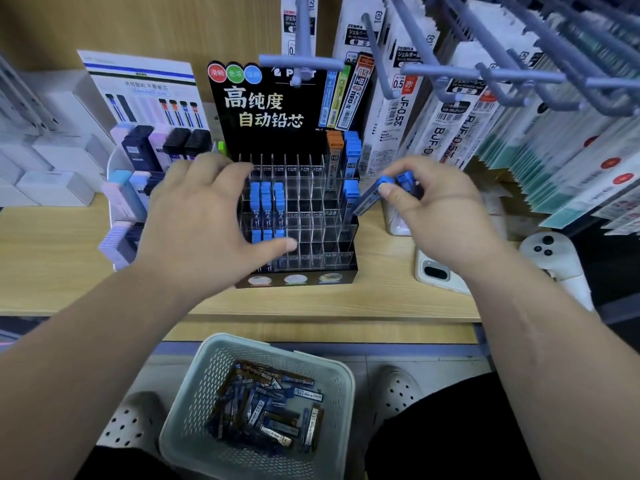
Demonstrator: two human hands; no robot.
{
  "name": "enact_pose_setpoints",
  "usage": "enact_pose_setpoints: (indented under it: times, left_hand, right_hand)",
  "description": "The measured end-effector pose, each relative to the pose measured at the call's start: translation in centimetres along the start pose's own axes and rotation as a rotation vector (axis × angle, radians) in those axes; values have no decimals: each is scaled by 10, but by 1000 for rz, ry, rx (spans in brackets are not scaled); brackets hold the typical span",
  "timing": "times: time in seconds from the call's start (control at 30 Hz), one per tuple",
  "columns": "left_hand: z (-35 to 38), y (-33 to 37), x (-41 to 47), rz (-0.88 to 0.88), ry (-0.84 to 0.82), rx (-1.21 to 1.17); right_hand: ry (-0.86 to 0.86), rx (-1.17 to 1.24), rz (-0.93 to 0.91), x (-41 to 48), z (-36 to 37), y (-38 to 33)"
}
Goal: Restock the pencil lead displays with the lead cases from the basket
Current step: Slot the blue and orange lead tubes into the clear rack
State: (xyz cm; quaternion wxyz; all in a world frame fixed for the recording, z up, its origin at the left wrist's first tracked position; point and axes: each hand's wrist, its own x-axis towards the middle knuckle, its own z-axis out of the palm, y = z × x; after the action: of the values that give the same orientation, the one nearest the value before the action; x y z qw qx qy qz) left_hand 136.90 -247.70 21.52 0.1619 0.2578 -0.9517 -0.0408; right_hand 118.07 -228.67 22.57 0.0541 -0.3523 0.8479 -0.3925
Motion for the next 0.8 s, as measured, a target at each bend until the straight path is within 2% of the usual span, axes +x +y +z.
enact_pose_setpoints:
  times: [0.2, 0.4, 0.53, 0.67, 0.73, 0.8]
  left_hand:
    - [9, 0, -9, 12, -151, 113]
    - [14, -2, -11, 25, -143, 144]
    - [16, -2, -12, 30, -110, 180]
    - [15, -3, -11, 31, -69, 194]
    - [14, -4, -10, 28, -58, 212]
    - [12, -4, -10, 23, -73, 237]
  right_hand:
    - [-69, -180, -95, 4, 16, -3]
    - [-11, -158, 4, 5, 30, -4]
    - [88, -76, 11, 4, 28, -4]
    - [152, 290, 70, 0, 19, -3]
    - [115, 379, 73, -3, 14, -2]
    - [28, 302, 38, -6, 9, -3]
